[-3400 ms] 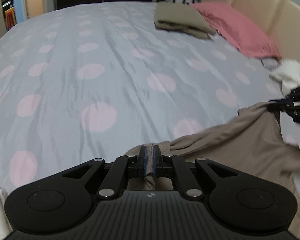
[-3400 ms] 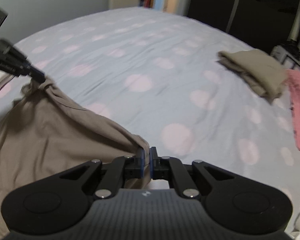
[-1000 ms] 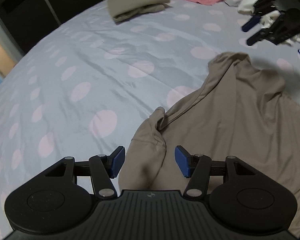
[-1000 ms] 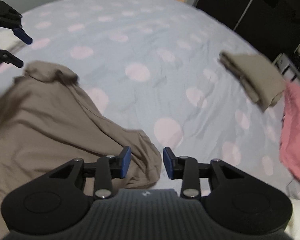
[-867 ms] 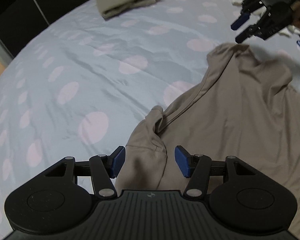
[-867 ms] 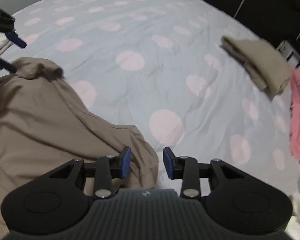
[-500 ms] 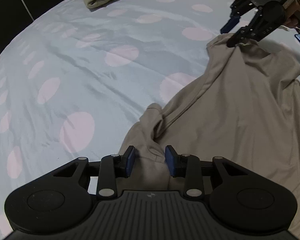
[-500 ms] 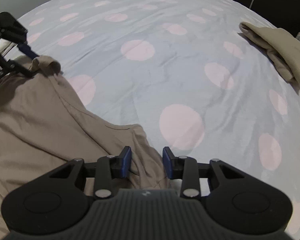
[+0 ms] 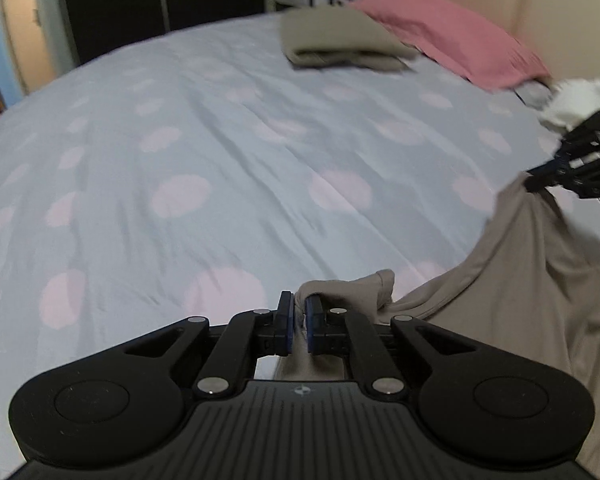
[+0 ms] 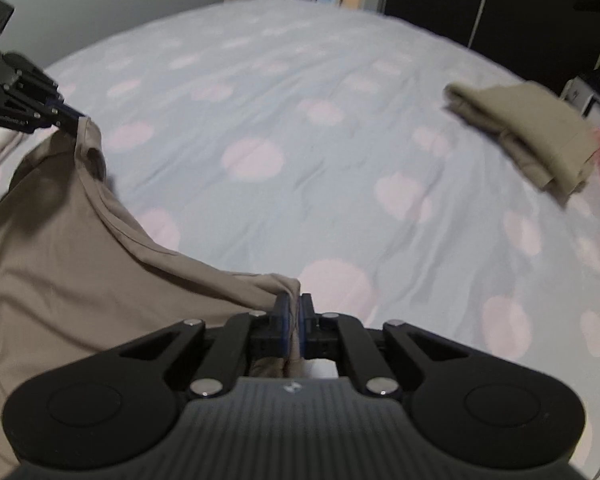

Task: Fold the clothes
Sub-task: 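Lift the beige garment up with both grippers, spreading it between them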

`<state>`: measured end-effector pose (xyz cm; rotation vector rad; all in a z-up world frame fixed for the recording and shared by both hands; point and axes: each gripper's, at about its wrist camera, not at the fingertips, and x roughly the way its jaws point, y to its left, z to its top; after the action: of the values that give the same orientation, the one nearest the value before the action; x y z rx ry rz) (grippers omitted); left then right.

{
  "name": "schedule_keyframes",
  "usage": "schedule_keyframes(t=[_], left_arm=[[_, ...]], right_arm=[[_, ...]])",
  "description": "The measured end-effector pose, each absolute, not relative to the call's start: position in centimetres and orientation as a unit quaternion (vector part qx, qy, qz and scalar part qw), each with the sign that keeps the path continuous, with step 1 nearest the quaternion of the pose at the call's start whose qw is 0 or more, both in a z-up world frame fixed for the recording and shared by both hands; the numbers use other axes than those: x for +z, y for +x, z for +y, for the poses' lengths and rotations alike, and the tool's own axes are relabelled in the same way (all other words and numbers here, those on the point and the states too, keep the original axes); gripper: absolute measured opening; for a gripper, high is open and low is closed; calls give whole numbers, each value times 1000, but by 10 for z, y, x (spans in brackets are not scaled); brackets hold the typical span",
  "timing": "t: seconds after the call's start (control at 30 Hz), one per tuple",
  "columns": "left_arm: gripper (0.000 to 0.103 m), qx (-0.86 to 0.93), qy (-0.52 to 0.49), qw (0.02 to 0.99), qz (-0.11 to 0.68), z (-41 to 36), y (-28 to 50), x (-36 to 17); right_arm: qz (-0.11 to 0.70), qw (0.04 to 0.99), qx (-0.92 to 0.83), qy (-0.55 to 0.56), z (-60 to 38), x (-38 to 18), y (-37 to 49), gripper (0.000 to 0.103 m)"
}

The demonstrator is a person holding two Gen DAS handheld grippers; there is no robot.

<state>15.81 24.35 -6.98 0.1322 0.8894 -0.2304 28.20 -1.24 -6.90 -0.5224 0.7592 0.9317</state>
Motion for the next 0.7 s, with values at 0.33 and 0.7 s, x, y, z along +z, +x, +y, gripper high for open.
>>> schedule_keyframes(t=[0.33,0.7], left_arm=[[4,-90,5,916,392,268,201,-51],[3,-87,-18,943,319,275,207,27]], right_arm=[[301,851,393,-176,-36,-22,328,5],[253,878,385,-131,-58,38,338,5]])
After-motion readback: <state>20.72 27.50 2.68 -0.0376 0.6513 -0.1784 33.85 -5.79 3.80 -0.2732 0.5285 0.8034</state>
